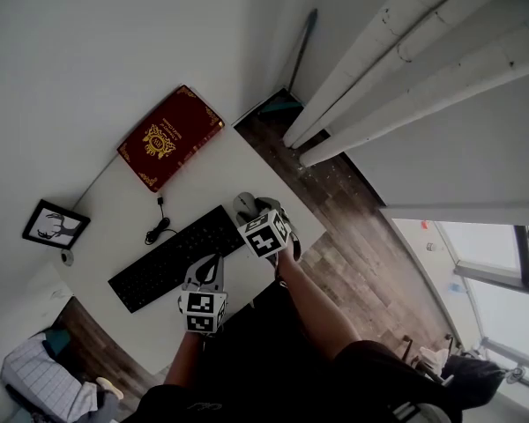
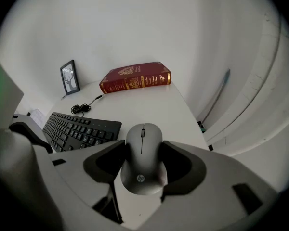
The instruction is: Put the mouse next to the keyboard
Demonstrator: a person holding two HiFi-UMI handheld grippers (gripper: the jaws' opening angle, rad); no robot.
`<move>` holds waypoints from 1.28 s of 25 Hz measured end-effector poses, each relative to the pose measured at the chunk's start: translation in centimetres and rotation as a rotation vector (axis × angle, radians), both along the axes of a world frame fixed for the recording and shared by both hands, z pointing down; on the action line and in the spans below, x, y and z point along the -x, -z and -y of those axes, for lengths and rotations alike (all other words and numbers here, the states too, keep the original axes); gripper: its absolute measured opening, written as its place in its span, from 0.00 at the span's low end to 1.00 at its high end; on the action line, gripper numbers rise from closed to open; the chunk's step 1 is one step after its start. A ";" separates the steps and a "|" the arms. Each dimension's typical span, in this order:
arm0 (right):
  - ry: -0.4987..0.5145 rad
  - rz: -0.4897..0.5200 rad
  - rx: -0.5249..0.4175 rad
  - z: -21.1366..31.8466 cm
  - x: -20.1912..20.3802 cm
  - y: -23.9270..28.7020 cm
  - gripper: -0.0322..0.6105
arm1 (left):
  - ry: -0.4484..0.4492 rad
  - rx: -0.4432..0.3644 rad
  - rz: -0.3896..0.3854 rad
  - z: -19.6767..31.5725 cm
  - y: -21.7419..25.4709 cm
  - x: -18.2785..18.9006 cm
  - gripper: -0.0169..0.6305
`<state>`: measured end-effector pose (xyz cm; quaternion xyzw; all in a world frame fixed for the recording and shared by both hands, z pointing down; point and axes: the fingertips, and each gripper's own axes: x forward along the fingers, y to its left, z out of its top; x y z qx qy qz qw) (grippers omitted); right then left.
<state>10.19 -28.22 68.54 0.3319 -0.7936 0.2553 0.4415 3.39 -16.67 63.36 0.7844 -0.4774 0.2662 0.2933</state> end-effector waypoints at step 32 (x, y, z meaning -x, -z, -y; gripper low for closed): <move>0.044 -0.045 -0.019 -0.1 0.7 -1.1 0.50 | 0.076 -0.021 -0.038 -1.4 1.1 2.9 0.03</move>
